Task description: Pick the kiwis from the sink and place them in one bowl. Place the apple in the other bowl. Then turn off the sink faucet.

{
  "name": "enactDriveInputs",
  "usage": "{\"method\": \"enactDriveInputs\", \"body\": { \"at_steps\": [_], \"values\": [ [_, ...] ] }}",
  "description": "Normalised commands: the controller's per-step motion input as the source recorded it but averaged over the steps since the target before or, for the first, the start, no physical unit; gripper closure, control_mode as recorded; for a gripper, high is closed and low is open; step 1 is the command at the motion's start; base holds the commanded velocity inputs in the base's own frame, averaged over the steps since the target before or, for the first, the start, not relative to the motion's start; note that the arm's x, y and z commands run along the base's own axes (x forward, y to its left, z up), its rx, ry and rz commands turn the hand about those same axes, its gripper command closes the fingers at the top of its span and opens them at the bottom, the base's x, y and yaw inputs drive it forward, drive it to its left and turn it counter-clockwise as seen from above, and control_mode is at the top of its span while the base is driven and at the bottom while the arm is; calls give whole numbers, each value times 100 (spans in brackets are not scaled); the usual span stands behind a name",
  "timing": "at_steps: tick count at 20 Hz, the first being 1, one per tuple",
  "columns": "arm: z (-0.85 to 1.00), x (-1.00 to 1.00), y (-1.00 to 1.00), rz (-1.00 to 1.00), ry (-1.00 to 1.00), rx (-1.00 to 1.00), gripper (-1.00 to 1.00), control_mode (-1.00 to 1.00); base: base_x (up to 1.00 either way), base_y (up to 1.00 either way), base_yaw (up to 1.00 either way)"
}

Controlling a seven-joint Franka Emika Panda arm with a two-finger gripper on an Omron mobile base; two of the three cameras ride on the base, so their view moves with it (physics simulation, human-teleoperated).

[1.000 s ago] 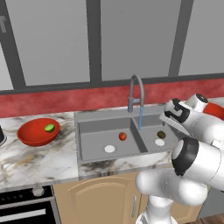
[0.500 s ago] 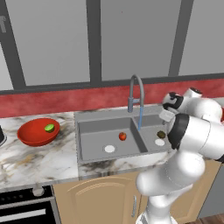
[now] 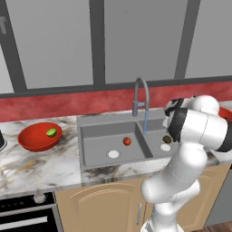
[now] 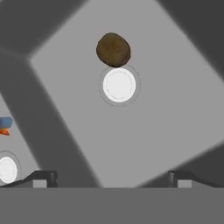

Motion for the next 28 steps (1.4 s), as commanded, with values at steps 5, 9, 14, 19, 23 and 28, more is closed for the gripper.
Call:
{"method": "enactDriveInputs", "body": {
  "at_steps": [5, 9, 14, 19, 23, 28],
  "values": [
    [-31, 16, -6, 0, 0, -3, -100, -100, 0, 0, 0],
    [-29, 17, -8, 0, 0, -2, -100, -100, 0, 0, 0],
    [-26, 25, -3, 0, 0, -1, -100, -100, 0, 0, 0],
    [-22, 31, -11, 0, 0, 0, -100, -100, 0, 0, 0],
    [-22, 28, -19, 0, 2, 0, -100, -100, 0, 0, 0],
    [-25, 27, -5, 0, 3, -1, -100, -100, 0, 0, 0]
  ]
}}
